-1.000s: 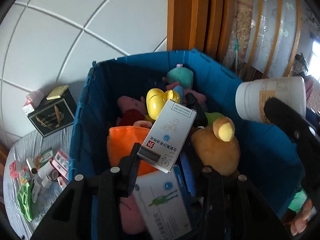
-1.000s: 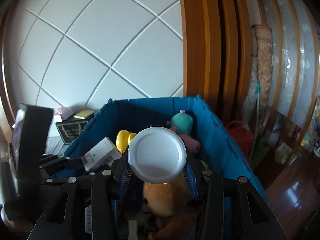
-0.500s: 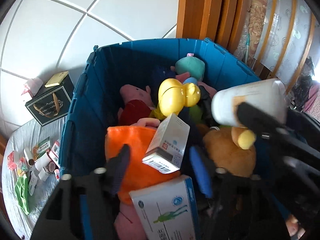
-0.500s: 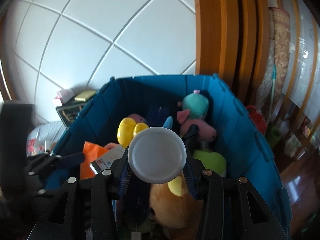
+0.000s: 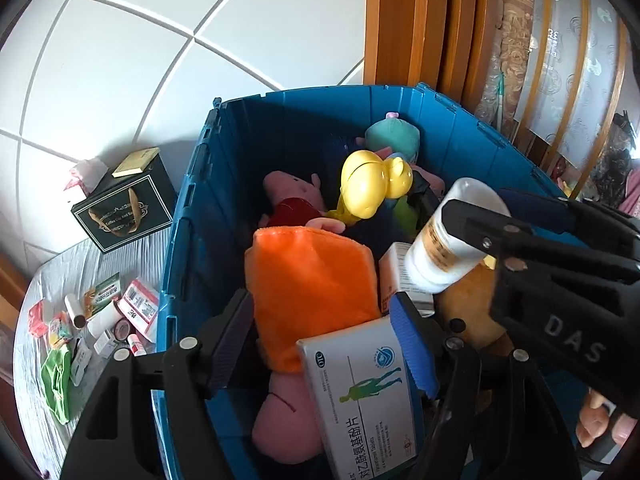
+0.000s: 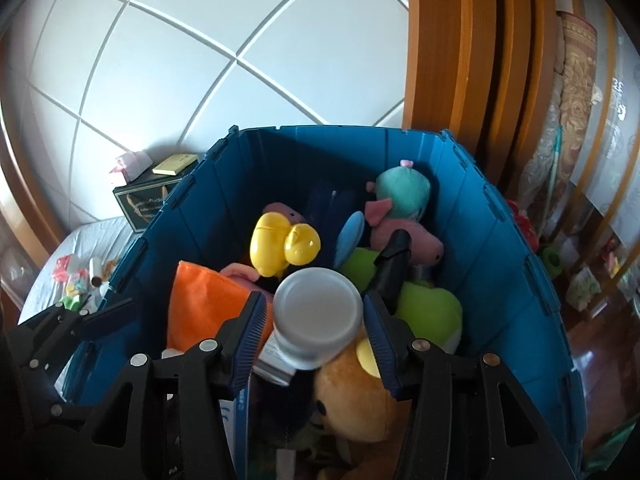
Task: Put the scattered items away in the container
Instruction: 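Lower the box and bottle into the bin and open both grippers, then withdraw both tools from the bin back over the bed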
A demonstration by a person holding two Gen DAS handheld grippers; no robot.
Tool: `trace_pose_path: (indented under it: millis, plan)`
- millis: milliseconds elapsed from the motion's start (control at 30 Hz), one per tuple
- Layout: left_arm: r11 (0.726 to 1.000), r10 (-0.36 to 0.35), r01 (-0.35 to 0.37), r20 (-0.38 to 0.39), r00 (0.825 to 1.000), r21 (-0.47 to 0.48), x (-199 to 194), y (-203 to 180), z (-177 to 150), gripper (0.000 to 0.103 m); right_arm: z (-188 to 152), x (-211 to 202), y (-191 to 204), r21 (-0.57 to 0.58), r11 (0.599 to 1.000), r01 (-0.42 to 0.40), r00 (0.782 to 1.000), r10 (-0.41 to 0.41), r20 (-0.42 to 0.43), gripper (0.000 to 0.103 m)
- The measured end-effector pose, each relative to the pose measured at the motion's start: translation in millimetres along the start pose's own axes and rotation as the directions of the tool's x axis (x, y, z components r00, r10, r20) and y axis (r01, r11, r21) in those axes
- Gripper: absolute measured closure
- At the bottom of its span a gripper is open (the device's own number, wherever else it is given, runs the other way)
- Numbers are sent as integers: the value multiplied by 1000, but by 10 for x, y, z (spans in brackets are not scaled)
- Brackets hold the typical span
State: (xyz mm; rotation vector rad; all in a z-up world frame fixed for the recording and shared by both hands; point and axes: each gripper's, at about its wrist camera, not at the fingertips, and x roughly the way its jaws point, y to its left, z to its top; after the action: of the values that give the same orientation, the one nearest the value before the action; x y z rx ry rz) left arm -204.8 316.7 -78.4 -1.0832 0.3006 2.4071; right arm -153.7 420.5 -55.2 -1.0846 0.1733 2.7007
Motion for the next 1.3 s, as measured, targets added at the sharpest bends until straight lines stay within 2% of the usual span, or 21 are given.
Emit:
trace_pose_path:
  millis: [133, 233, 433, 533, 667, 833, 967, 1067, 1300]
  plan:
    - [1000, -11, 11, 13, 1000, 4, -62, -30, -27, 33, -62, -143, -53, 19, 1000, -4, 1000, 4, 19, 50]
    - [1000, -19, 19, 30, 999, 1, -142, -34, -68, 33, -132, -304, -86, 31, 999, -8, 999, 7, 49, 45]
    - [1000, -13, 12, 86, 996, 10, -376, -42, -199, 33, -313, -605, -97, 35, 999, -14, 995, 11, 101, 44]
    - [1000, -5, 5, 114, 993, 3, -497, -24, -297, 22, -440, -743, -63, 34, 999, -19, 991, 15, 131, 42]
    - [1000, 16, -16, 161, 987, -1, -671, 17, -449, 22, -608, -857, 22, 16, 1000, -20, 987, 17, 158, 41]
    - [999, 37, -30, 182, 983, -38, -872, 211, -645, 22, -782, -955, 168, 21, 998, -66, 983, 61, 175, 38]
    - [998, 49, -37, 210, 976, -59, -1088, 456, -836, 22, -887, -1074, 435, 5, 998, -67, 979, 65, 195, 36]
    - [996, 59, -42, 224, 973, -80, -1236, 728, -1021, 22, -945, -1151, 679, -1, 997, -79, 975, 78, 208, 30]
    - [991, 90, -64, 223, 971, -121, -1491, 1549, -1468, 22, -1076, -1313, 1621, -30, 994, -105, 964, 109, 241, 28]
